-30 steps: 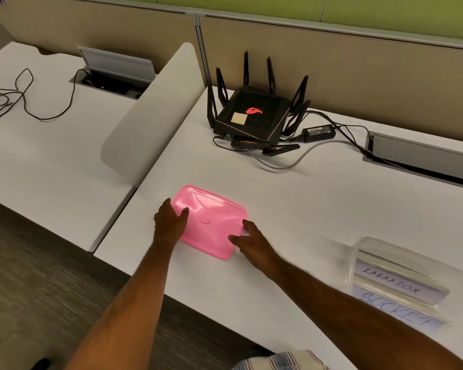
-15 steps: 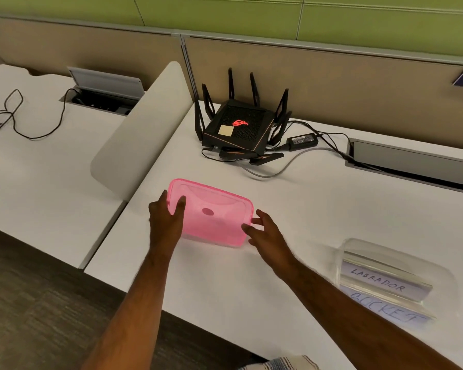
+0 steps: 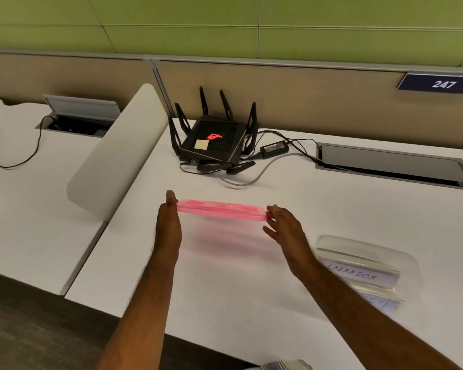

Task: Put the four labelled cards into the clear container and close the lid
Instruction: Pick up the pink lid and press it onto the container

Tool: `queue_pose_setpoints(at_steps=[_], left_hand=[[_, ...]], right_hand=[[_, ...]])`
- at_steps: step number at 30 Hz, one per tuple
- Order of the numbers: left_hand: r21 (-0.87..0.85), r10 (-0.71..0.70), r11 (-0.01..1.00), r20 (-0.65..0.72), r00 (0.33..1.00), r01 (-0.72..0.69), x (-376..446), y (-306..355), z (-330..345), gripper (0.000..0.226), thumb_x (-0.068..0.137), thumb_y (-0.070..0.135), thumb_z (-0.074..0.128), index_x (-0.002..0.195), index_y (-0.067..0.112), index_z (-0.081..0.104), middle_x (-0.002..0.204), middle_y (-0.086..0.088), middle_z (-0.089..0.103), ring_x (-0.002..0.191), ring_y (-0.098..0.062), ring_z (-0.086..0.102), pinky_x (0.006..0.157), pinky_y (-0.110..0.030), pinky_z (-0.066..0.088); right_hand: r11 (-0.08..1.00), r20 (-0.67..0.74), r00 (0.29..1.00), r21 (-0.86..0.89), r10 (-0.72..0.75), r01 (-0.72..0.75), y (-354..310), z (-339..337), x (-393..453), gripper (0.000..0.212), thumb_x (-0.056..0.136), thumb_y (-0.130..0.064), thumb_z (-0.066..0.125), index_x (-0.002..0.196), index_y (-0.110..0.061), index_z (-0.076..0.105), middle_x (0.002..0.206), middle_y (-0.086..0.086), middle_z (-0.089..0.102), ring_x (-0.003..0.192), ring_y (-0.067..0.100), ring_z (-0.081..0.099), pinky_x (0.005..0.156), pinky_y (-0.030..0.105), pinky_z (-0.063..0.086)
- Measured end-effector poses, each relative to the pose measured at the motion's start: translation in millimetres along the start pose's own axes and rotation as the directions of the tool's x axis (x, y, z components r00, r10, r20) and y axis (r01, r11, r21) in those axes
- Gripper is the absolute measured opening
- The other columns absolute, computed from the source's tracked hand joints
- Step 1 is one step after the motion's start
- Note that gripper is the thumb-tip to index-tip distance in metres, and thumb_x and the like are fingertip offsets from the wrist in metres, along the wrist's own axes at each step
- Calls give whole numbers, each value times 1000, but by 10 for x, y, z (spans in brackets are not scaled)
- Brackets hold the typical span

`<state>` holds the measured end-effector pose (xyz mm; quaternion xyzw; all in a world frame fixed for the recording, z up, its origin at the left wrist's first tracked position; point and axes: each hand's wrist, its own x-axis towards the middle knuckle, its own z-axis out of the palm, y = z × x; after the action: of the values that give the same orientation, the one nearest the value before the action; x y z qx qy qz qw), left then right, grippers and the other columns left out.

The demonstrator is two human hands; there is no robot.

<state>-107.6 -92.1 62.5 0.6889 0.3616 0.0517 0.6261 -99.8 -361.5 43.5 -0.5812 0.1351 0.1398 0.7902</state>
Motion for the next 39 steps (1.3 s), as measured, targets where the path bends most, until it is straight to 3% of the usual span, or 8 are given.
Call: queue_pose_setpoints(at_steps=[3,5,10,17,24,31,36,39], left_hand=[[-145,37,989,72,997,-26,-78,-43,119,37,97,56,50,114,25,60,122,3,63,120,-16,57,108,-41,44],[-218,56,975,101,993,-33,-113,-69,190,16,99,30,59,112,21,61,123,-1,64,121,-17,59,107,-41,46],[-274,35,961,176,984,15,-234,-161,396,35,90,8,68,123,11,60,128,-8,65,120,-24,61,100,-39,49],[-244,-31,966,197,980,80,-421,-234,736,42,81,7,79,119,9,62,125,-14,67,114,-28,64,87,-37,50],[-142,-53,986,213,976,85,-630,-281,1008,40,84,6,77,120,11,62,120,-11,69,112,-29,66,96,-45,54],[-98,-89,988,253,963,117,-829,-381,1294,27,83,5,77,106,15,68,106,-9,75,102,-26,70,89,-40,55],[-33,-85,995,256,963,97,-979,-448,1527,25,80,7,78,101,16,69,97,-3,78,95,-21,71,76,-32,52],[18,-84,996,309,947,83,-1083,-483,1672,26,81,6,78,103,15,69,97,-2,78,93,-21,70,75,-31,50]], right_hand=[[999,-48,998,-30,-47,45,-72,-171,-20,18,101,-24,61,115,-16,68,119,10,70,117,24,66,94,36,58],[996,-77,994,-56,-74,70,-138,-292,-37,23,97,-20,67,119,-13,67,117,11,68,112,24,68,91,36,60],[955,-122,976,-257,-183,147,-331,-622,-93,33,86,-13,78,117,-20,68,109,-5,74,102,6,70,87,24,56],[928,-122,968,-333,-218,166,-467,-1111,-187,42,84,-2,78,122,-16,66,119,-10,69,95,-21,62,70,-2,45],[958,-63,991,-269,-115,94,-494,-1628,-338,59,82,8,77,133,-16,59,131,0,65,115,15,68,93,32,58],[931,-70,992,-359,-103,71,-490,-2135,-541,63,82,3,79,136,-20,57,124,-4,70,111,11,70,96,35,57],[913,-130,983,-402,-126,64,-478,-2398,-670,56,81,-8,83,130,-24,61,113,-5,74,98,9,73,80,25,59],[930,-215,970,-366,-110,24,-449,-2559,-720,51,86,-15,80,133,-19,61,111,-1,73,92,14,74,77,29,62]])
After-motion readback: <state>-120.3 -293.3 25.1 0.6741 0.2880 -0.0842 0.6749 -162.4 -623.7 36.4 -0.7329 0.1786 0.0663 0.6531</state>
